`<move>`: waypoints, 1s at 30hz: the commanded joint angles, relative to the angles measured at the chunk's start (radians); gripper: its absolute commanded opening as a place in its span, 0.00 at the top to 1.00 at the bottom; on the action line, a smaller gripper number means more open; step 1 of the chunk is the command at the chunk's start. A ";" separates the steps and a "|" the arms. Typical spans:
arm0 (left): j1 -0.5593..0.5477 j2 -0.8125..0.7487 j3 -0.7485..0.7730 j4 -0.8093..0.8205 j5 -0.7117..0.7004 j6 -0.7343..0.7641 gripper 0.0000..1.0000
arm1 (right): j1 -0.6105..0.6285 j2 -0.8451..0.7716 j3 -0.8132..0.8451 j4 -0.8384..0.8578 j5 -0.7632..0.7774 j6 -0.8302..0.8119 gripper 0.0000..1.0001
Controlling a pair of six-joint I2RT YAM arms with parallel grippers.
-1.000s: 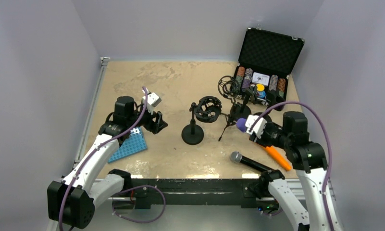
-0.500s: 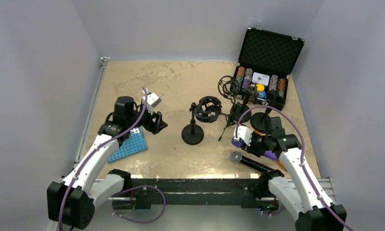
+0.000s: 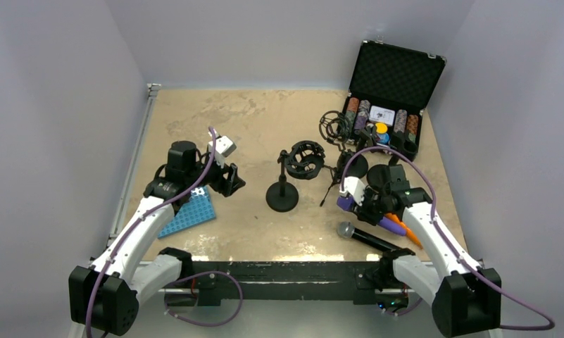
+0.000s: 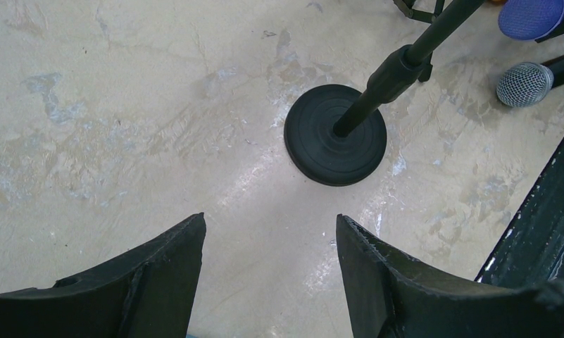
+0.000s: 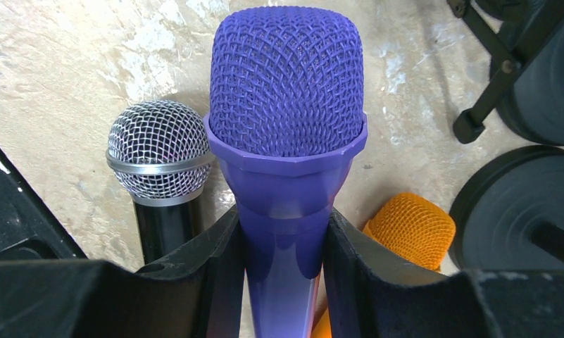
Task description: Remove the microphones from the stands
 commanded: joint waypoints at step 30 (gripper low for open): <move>-0.006 -0.002 0.056 -0.006 0.064 0.019 0.30 | -0.005 -0.284 0.040 -0.227 0.126 -0.033 0.42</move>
